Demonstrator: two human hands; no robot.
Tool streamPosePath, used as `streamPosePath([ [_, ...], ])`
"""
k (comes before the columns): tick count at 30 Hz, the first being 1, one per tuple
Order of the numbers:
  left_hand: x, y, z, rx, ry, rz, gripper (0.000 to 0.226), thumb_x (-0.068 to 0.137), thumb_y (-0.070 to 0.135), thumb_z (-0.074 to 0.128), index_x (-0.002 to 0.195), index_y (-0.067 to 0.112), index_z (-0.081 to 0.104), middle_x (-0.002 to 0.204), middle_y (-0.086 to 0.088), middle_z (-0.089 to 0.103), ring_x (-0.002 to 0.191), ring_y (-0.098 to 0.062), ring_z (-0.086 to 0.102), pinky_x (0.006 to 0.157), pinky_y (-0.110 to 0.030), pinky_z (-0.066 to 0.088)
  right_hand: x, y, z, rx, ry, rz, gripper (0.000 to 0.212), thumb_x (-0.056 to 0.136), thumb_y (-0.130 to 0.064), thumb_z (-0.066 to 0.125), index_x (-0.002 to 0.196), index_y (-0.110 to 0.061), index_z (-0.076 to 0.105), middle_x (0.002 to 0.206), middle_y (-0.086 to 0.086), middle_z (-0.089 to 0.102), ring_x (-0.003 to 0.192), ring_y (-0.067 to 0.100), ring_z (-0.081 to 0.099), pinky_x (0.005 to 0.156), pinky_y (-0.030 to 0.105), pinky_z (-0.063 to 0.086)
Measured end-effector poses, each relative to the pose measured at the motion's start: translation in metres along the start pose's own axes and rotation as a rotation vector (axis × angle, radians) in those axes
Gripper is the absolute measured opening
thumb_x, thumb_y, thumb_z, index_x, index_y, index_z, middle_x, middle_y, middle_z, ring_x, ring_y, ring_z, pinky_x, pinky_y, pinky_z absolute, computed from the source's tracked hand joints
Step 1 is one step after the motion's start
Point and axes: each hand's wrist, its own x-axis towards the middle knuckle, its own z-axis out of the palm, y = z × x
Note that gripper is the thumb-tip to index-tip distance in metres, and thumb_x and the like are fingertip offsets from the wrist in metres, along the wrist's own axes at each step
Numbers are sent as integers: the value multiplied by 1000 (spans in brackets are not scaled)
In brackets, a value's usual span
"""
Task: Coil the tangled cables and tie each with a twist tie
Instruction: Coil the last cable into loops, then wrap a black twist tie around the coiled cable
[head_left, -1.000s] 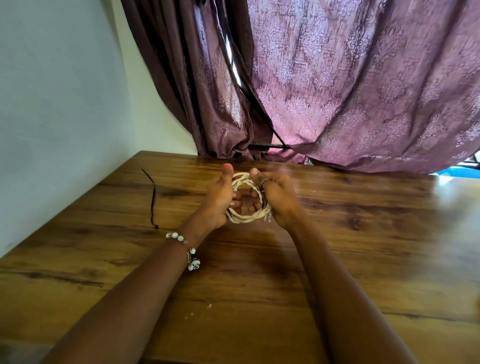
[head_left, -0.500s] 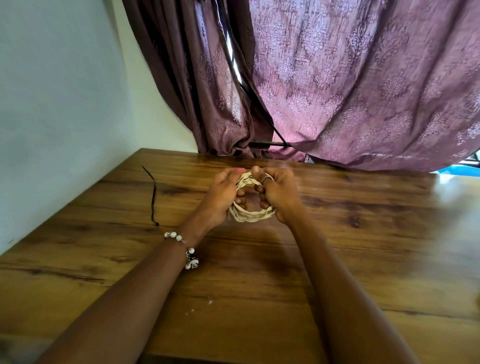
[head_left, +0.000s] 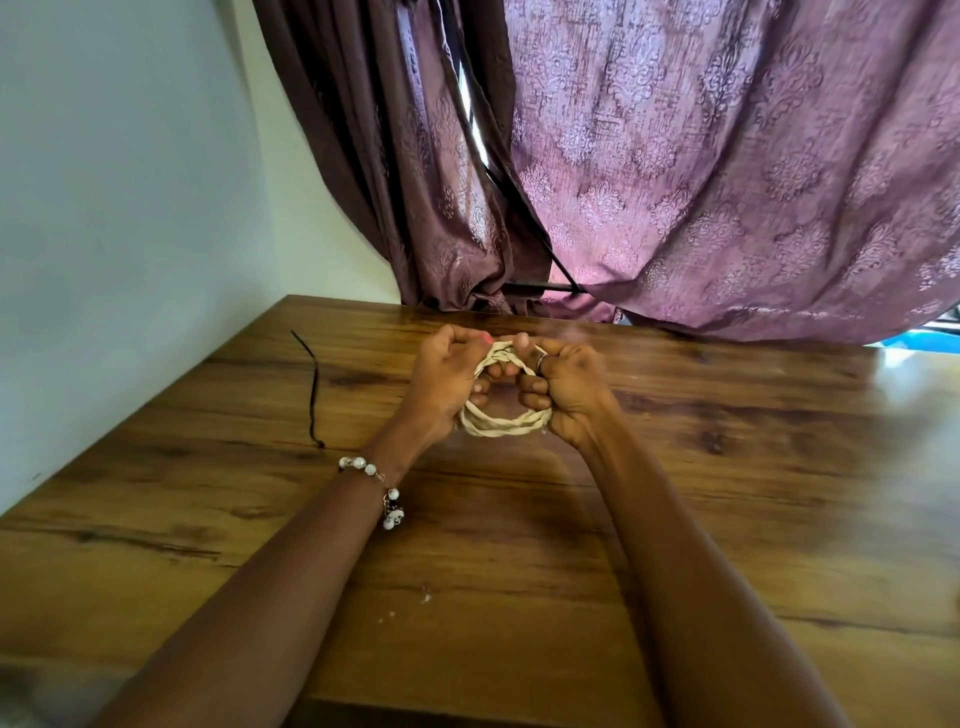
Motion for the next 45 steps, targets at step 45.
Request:
streamPosePath([
  [45,-7,48,-43,722,-71,453,11,89,11,63,93,13,73,84,6,69,68,8,59,65,-6,44,-19,5,0,-98,0,-13,35,94,-21,58,59,-19,54,51,-3,34,36,5,21,34,16,12],
])
